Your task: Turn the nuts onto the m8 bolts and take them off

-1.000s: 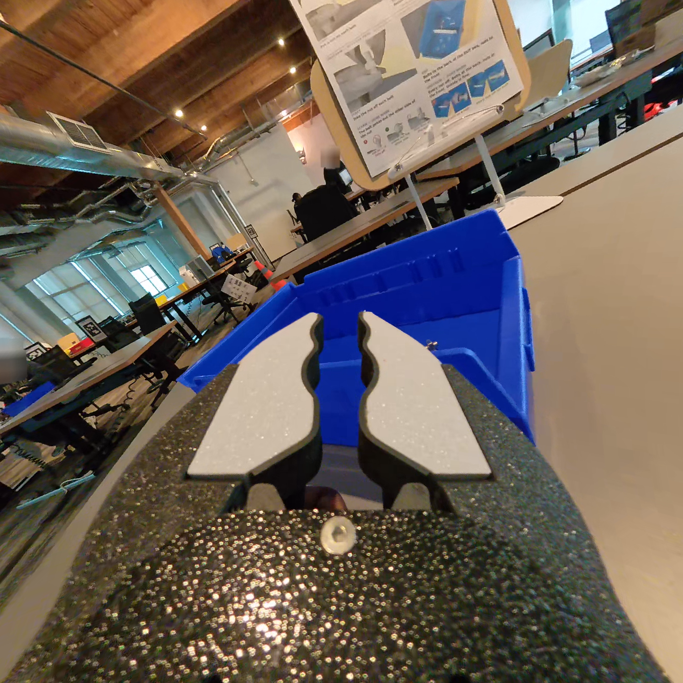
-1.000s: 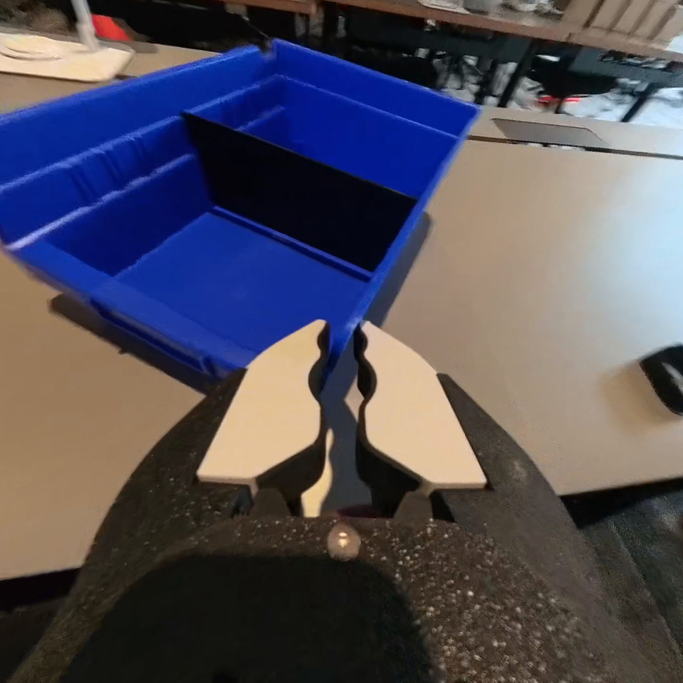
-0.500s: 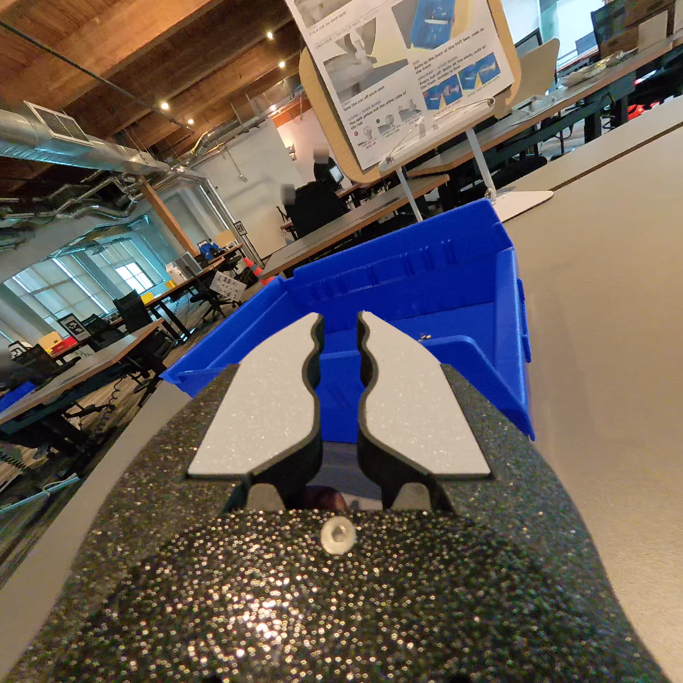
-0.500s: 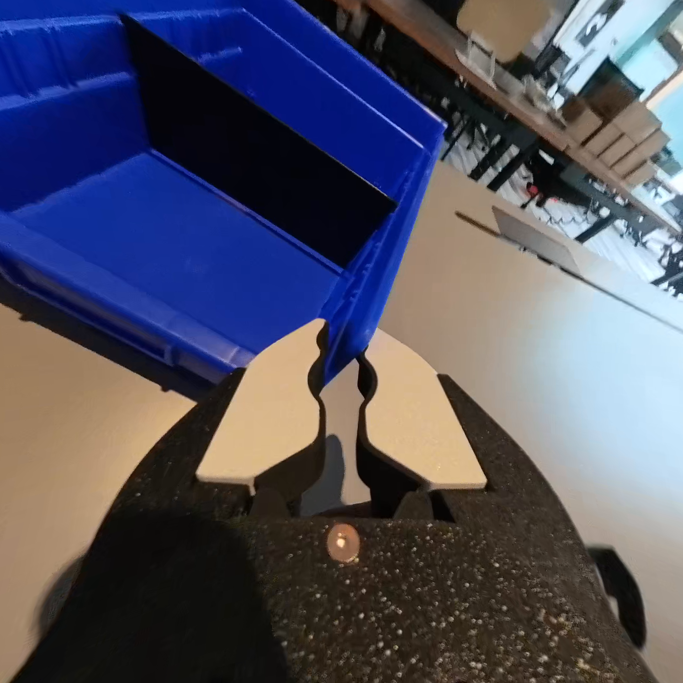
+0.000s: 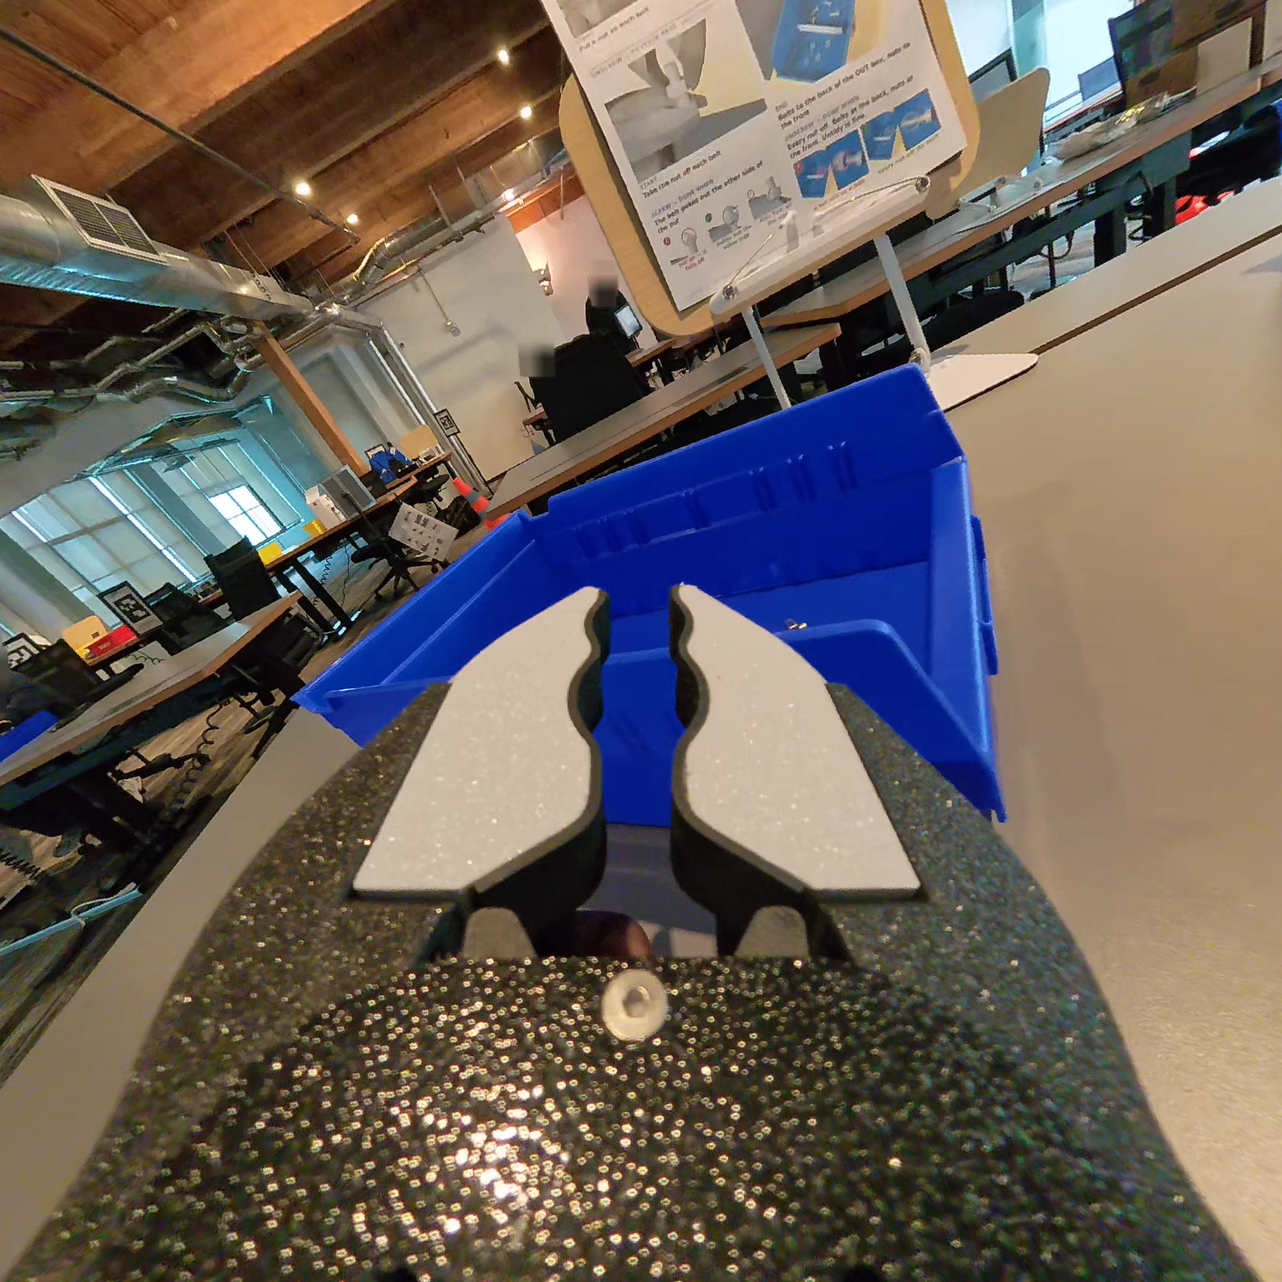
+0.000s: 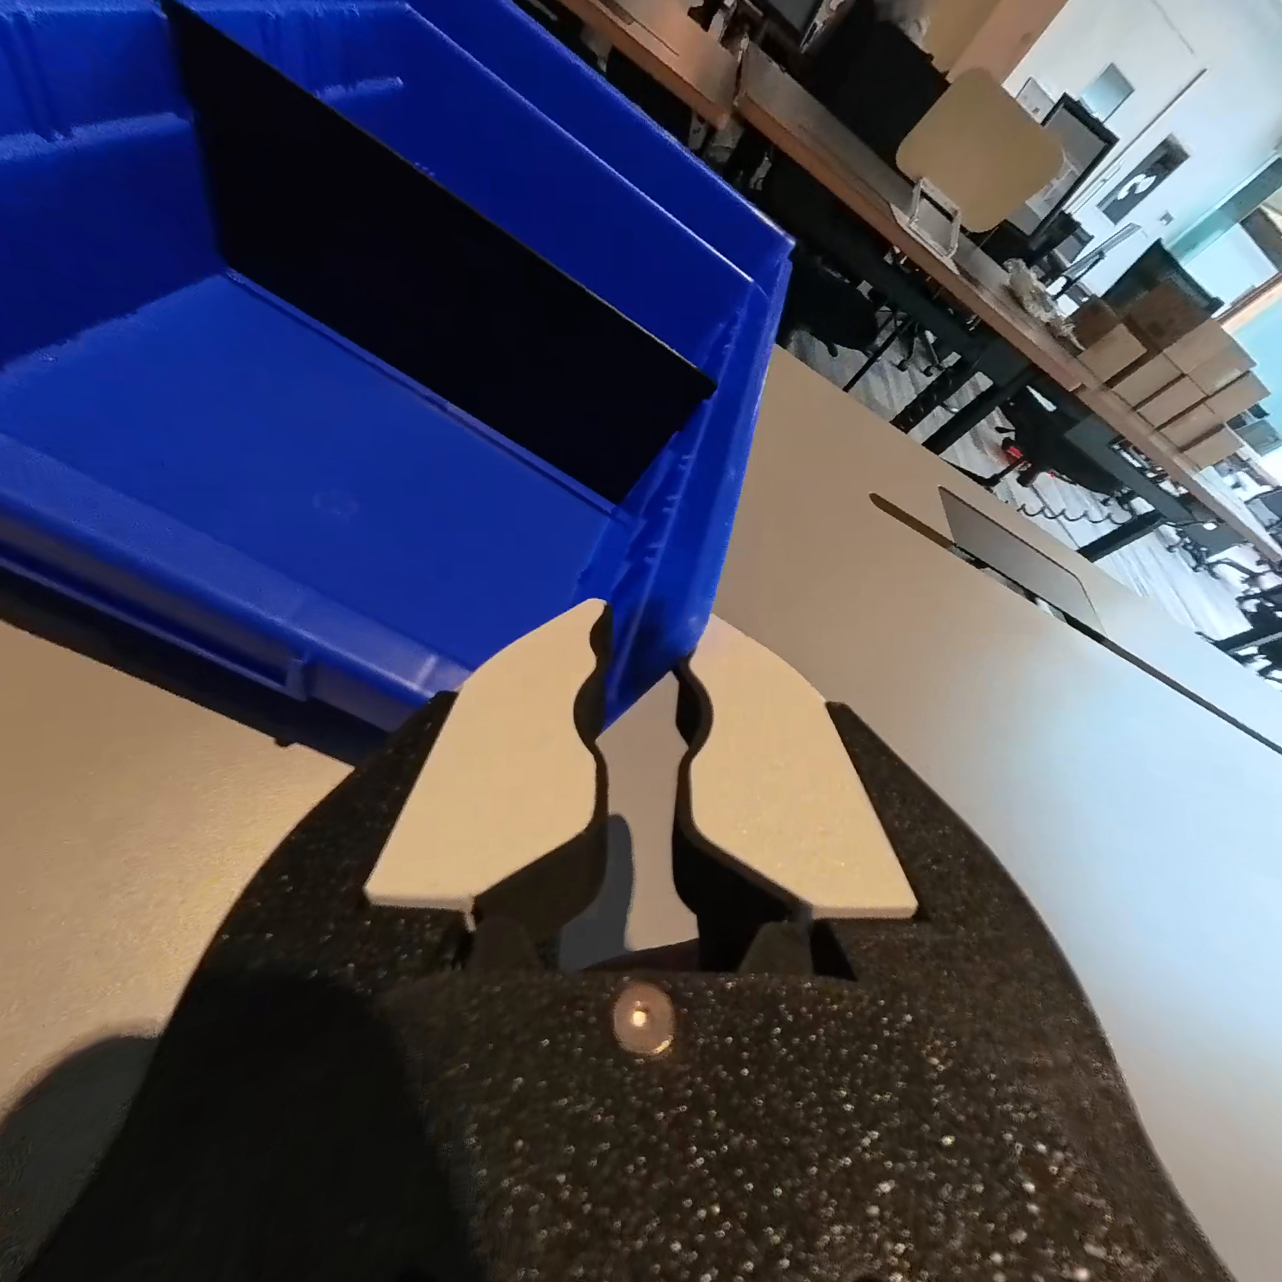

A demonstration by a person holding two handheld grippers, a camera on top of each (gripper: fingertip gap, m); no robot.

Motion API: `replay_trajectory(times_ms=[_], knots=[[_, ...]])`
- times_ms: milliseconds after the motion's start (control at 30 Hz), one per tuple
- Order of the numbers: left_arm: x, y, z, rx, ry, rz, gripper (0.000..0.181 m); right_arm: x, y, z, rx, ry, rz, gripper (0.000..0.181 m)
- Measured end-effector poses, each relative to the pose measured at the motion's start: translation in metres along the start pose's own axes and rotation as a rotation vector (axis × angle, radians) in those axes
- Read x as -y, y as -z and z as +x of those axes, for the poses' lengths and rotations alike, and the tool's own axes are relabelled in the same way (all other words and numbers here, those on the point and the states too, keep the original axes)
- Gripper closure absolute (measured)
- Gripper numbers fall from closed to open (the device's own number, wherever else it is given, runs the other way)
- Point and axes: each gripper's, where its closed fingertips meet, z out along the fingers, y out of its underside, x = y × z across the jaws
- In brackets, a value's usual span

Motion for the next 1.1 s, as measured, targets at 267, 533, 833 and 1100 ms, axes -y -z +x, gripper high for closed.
replay_trajectory(times_ms=[267,533,833,1100], knots=[[0.004,0.002,-0.001,0.001,0.020,0.027,0.165,0.015,0.027,0.009,-0.134,-0.036,-0.014,0.154],[0.002,0.002,0.000,0.004,0.021,0.013,0.165,0.063,0.077,-0.023,-0.197,-0.117,0.004,0.153],[-0.001,0.012,0.001,0.206,0.054,-0.155,0.150,0.115,0.092,-0.085,-0.160,-0.010,0.044,0.155],[0.010,0.008,0.015,0.204,-0.018,-0.159,0.130,0.108,0.084,-0.101,-0.111,-0.006,0.028,0.155]])
